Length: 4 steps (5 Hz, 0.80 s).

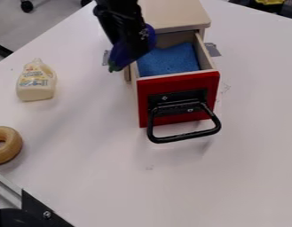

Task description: Put blue object into the drawer

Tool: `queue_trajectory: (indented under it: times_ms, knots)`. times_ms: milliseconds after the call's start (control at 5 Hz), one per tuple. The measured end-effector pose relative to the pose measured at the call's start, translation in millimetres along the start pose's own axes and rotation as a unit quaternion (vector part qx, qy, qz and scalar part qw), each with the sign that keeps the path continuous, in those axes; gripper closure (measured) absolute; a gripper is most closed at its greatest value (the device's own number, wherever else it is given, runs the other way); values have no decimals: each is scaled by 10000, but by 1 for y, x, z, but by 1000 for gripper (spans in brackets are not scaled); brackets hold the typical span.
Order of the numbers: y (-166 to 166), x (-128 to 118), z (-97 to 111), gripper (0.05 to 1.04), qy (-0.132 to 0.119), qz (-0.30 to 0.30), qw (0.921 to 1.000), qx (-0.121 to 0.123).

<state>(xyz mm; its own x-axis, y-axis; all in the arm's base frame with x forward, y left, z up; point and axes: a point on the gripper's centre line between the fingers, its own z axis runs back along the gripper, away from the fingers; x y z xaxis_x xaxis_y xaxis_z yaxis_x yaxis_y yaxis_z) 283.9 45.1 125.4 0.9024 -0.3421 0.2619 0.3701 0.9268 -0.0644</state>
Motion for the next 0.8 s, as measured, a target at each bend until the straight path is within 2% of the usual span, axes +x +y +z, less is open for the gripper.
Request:
queue_trajectory:
  times_ms: [400, 800]
  knots:
    - [-10, 22, -7, 363, 5, 15, 10000, -66]
    - [4, 53, -6, 363, -173, 812, 9965, 60]
